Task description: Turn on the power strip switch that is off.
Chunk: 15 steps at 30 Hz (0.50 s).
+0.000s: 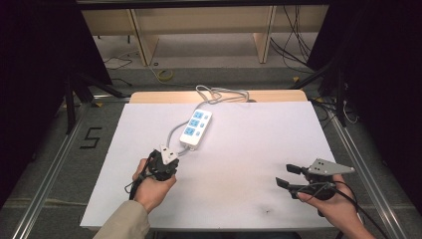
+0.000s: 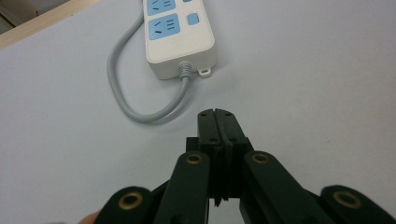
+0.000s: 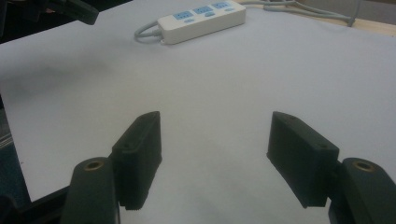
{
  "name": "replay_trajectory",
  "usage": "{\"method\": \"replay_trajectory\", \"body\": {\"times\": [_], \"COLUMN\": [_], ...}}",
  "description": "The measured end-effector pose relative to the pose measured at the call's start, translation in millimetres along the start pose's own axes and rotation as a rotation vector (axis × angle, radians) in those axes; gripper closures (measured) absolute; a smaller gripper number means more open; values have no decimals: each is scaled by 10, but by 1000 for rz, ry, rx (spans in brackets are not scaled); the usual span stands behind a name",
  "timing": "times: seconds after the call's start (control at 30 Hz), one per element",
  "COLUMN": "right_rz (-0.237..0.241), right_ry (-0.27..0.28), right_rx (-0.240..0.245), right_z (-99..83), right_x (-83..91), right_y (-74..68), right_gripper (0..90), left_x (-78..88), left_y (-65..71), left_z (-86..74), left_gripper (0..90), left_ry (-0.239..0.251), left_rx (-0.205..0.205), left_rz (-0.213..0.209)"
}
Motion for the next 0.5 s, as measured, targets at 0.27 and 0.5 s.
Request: {"method": "replay_trajectory", "body": {"times": [0.27,0.5], "right_rz": [-3,-3], "right_ry": [2,4], "right_rx": [-5,-4], "right_z": [2,3], "right_x": [1,2], "right_y": [5,10], "right_gripper": [354,354], "left_x": [-125,-216], "left_y": [89,100], "left_z": [35,101], "left_gripper": [899,899], "left_ry": [-22,-21], "left_rx": [-21,-23], "left_rz": [-12,-14]}}
Point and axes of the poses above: each handheld gripper's, and its own axes: x roughly backward along the jaws, z roughly out of its top, y roughly to its right, the point moved 8 cm from there along -x, roughly forward along the jaws, and after that the axes turned 7 degrees about y, right-handed, at the moved point
